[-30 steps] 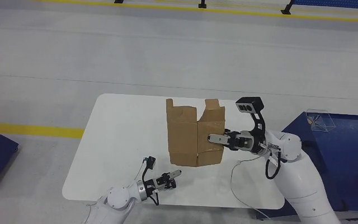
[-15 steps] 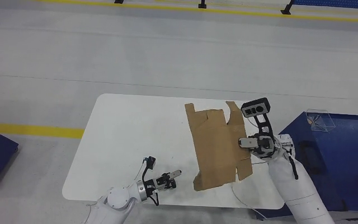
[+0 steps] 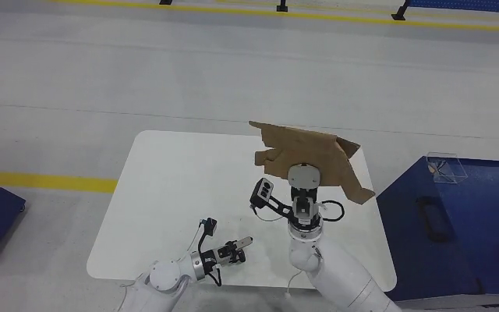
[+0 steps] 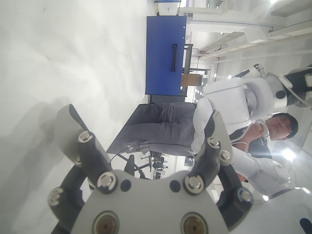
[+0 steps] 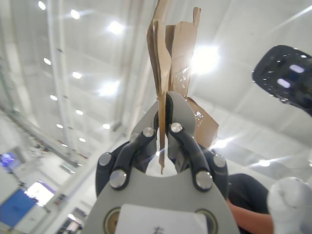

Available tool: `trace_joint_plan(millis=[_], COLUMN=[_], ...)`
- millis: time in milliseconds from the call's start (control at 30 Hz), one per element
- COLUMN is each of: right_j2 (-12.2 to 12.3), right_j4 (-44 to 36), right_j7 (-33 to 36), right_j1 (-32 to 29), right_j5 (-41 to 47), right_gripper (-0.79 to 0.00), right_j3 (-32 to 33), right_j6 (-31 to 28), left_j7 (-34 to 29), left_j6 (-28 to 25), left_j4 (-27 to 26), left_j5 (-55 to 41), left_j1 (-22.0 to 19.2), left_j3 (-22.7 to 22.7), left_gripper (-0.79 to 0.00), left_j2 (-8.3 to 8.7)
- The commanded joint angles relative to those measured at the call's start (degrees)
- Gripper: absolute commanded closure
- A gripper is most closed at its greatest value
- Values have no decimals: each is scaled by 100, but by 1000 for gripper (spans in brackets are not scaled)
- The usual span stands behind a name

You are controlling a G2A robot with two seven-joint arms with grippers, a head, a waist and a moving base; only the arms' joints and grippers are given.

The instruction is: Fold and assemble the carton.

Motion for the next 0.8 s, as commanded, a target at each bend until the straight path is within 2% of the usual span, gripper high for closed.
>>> trace_joint_plan(millis=[0,100,233,433,533,700,767], right_j2=[-125,-290,-515,-731,-778,-634,-545], right_j4=[213,574,872,1023,1033,1388,1335], right_j7=[-461,-789,-983,-783,24,1944,1944], right_j1=[94,264,410,478,537,784,878], right_j5=[560,920,980,197,-906,-3570,-4435], right_gripper=[0,0,0,0,0,0,0], right_j3=[-141,-166,-272,-49,241,946,1385], right_j6=[472,799,993,793,-13,-2046,-3011], left_j7=[0,0,0,0,0,0,0], left_j6=[0,0,0,0,0,0,0], left_j4=[0,0,0,0,0,0,0], left_j5=[0,0,0,0,0,0,0], left_j1=[0,0,0,0,0,0,0], left_j3=[0,0,0,0,0,0,0], left_gripper=[-785,-785,-785,-785,-785,-785,-785], left_j2=[0,0,0,0,0,0,0])
